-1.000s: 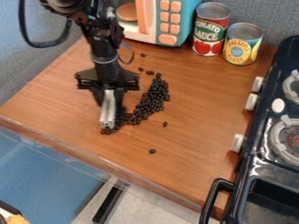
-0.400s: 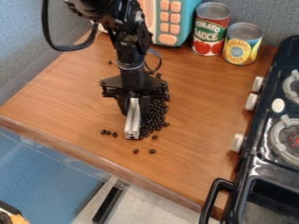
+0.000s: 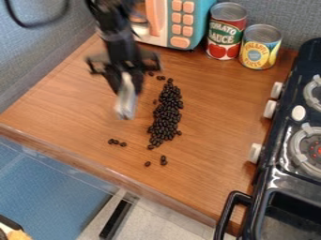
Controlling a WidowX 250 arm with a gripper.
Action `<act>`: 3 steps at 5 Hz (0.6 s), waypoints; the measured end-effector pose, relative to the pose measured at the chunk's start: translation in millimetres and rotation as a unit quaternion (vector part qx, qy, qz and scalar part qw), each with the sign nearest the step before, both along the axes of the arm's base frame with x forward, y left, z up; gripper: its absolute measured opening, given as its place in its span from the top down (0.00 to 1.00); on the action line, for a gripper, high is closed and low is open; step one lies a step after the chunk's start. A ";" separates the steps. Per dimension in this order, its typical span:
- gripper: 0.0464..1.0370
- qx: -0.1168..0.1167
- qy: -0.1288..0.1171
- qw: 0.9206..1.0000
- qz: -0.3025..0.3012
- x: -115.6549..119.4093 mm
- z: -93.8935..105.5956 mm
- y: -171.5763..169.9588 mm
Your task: Sweep into pile
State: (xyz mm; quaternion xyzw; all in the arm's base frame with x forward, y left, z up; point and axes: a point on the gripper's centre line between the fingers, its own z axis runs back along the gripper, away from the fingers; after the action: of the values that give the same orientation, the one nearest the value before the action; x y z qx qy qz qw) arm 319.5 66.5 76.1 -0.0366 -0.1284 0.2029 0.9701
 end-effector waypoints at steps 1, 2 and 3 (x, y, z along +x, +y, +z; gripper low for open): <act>0.66 -0.003 -0.013 1.000 0.004 0.6 24.5 29.8; 0.66 0.033 0.005 0.999 -0.026 8.1 22.3 69.9; 0.66 0.067 0.049 0.984 -0.158 27.2 -3.3 103.1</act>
State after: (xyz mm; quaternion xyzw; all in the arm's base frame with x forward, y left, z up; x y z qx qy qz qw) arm 346.7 169.7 72.8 0.0184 -0.0862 0.0401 0.9953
